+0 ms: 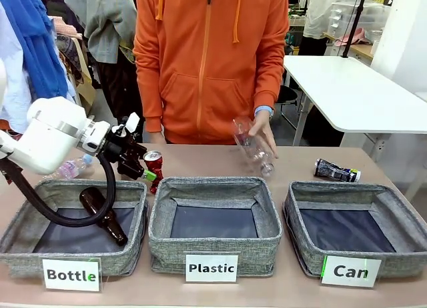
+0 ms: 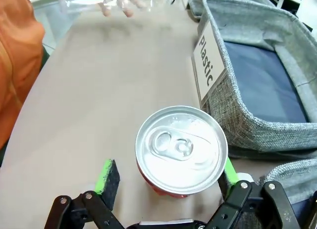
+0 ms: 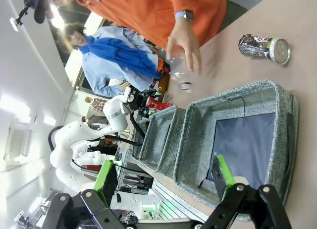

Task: Sort the can waste into the basket.
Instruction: Pick up the can waste from the table and place it in the right Fabric basket.

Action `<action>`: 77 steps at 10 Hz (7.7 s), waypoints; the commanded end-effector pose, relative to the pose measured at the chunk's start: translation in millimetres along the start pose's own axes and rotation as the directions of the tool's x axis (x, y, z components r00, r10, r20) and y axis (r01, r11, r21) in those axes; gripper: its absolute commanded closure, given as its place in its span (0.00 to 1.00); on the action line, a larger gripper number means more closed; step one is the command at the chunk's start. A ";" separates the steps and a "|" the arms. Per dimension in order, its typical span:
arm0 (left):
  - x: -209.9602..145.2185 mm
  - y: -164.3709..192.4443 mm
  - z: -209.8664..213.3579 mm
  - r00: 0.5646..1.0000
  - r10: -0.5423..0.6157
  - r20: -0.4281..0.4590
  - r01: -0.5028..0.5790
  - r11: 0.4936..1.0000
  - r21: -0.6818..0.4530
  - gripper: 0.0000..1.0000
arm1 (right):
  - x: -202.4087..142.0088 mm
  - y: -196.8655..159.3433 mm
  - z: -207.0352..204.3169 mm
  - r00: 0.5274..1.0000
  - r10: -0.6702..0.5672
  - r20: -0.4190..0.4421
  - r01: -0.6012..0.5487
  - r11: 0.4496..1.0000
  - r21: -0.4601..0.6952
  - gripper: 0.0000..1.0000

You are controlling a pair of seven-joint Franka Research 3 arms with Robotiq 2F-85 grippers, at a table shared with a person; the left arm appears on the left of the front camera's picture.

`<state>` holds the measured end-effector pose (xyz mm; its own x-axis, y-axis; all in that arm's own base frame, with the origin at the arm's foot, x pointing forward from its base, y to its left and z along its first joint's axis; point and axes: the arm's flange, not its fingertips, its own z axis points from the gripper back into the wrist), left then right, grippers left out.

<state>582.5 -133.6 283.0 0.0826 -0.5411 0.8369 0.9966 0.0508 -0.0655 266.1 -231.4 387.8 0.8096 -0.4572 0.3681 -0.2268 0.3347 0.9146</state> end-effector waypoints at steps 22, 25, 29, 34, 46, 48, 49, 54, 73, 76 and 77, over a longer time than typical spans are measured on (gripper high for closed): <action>48.1 -207.5 215.8 0.993 -0.114 -0.026 0.101 0.950 -0.297 1.00 | 1.6 -0.8 -0.8 0.999 0.028 0.020 -0.029 0.999 0.017 0.00; 46.9 -209.0 220.5 0.994 -0.108 -0.013 0.099 0.943 -0.318 1.00 | 1.6 -0.8 -0.8 0.999 0.028 0.020 -0.029 0.999 0.017 0.00; 61.5 -214.9 173.5 0.995 -0.096 0.027 0.100 0.954 -0.282 1.00 | -0.1 0.0 0.0 1.000 0.000 0.000 0.000 1.000 0.000 0.00; 273.1 -136.9 -91.5 0.971 -0.227 0.073 0.238 0.935 -0.265 1.00 | -40.1 64.9 134.1 0.973 0.062 -0.222 -0.111 0.969 -0.218 0.00; 383.8 -203.6 -383.0 0.971 -0.237 0.004 0.227 0.926 -0.300 1.00 | -61.1 62.5 163.6 0.982 0.028 -0.186 -0.071 0.971 -0.227 0.00; 383.8 -207.9 -397.7 0.975 -0.222 -0.027 0.206 0.938 -0.280 1.00 | -61.1 62.5 163.6 0.982 0.028 -0.186 -0.071 0.971 -0.227 0.00; 383.0 -209.9 -395.9 0.975 -0.222 -0.013 0.210 0.936 -0.281 1.00 | -61.1 62.5 163.6 0.982 0.028 -0.186 -0.071 0.971 -0.227 0.00; 382.5 -207.9 -392.5 0.981 -0.190 -0.025 0.175 0.941 -0.289 0.00 | -61.1 62.5 163.6 0.982 0.028 -0.186 -0.071 0.971 -0.227 0.00; 399.0 -227.9 -306.8 0.943 -0.293 -0.158 0.246 0.933 -0.263 0.00 | -61.1 62.5 163.6 0.982 0.028 -0.186 -0.071 0.971 -0.227 0.00; 398.5 -228.3 -306.8 0.947 -0.290 -0.138 0.246 0.932 -0.268 0.00 | -55.3 59.4 163.3 0.982 0.041 -0.186 -0.080 0.975 -0.206 0.00; 397.3 -226.6 -305.2 0.948 -0.285 -0.143 0.242 0.934 -0.263 0.00 | -53.6 60.8 160.8 0.982 0.038 -0.185 -0.073 0.980 -0.187 0.00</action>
<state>394.1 -625.9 463.4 -0.2232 -0.6501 0.7264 0.9494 -0.3140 0.0106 124.1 -318.8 448.4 0.8907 -0.2753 0.3617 -0.1698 0.5368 0.8265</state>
